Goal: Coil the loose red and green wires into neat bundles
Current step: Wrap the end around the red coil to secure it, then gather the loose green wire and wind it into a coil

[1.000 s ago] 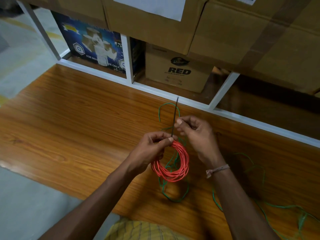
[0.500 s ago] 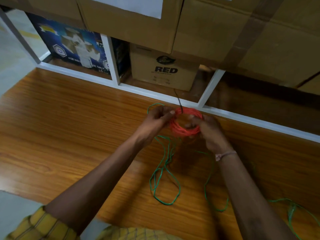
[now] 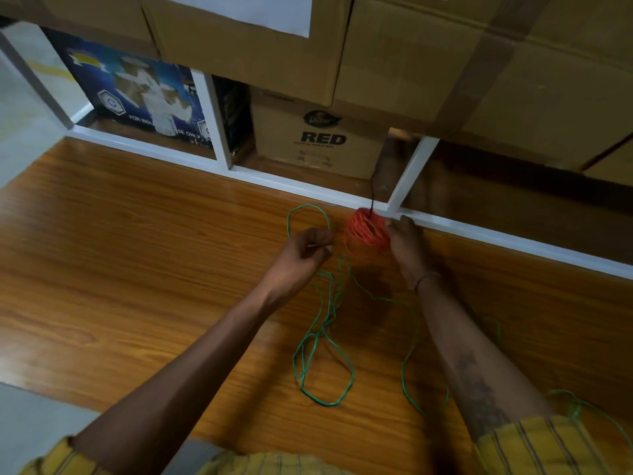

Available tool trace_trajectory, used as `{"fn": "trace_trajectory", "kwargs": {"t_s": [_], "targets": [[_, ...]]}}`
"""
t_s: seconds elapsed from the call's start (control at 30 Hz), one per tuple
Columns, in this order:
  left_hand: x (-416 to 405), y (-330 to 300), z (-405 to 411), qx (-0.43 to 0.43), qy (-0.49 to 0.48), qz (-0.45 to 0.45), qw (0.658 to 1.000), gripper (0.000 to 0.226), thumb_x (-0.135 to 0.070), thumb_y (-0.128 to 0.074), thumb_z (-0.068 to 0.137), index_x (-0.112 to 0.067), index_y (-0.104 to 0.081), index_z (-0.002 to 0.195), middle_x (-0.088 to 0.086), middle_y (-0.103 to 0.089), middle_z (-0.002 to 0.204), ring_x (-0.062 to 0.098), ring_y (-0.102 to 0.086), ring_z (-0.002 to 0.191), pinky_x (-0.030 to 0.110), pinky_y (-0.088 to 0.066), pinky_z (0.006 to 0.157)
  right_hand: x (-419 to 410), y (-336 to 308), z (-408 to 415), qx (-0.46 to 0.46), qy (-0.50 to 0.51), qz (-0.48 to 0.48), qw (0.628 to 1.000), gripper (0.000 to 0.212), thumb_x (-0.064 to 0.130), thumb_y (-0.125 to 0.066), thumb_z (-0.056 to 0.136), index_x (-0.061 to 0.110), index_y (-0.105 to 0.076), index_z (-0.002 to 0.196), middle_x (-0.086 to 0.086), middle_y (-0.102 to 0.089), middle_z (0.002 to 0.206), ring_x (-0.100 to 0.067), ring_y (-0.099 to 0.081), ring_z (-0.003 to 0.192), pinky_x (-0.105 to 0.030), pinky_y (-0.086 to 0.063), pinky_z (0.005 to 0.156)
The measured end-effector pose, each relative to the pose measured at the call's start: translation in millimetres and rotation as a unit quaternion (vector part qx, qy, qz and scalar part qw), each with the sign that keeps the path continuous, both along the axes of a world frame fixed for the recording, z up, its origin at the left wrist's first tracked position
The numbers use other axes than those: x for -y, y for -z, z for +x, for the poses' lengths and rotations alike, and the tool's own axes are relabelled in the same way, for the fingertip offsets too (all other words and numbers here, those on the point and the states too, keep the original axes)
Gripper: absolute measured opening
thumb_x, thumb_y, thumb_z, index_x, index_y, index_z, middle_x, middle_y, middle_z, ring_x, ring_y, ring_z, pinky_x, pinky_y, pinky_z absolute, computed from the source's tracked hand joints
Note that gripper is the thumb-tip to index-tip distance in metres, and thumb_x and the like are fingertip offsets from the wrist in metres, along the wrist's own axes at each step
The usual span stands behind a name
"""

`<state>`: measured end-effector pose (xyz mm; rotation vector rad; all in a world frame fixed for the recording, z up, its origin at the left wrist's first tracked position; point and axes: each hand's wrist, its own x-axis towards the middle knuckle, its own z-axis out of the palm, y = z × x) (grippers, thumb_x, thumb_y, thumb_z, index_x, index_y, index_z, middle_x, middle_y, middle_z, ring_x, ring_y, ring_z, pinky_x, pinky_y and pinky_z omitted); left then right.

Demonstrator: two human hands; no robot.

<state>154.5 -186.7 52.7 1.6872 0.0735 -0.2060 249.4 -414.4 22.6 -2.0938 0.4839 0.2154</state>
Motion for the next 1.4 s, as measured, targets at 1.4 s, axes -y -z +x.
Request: {"fn": "trace_trajectory", "kwargs": {"t_s": [1.4], "targets": [[-91.1,85.2,13.0,0.037,0.040,0.355,0.933,0.012,0.001,-0.069,0.092,0.005,-0.070,0.104,0.028,-0.074,0.105,0.042,-0.071,0.100,0.042,-0.044,0.075,-60.5,-4.4,-165.6,0.111,-0.299,-0.016,0.948,0.016,0.024,-0.079,0.093,0.021,-0.084,0.108,0.003,-0.075,0.115,-0.008,-0.068,0.115,-0.028,-0.049,0.104]]}}
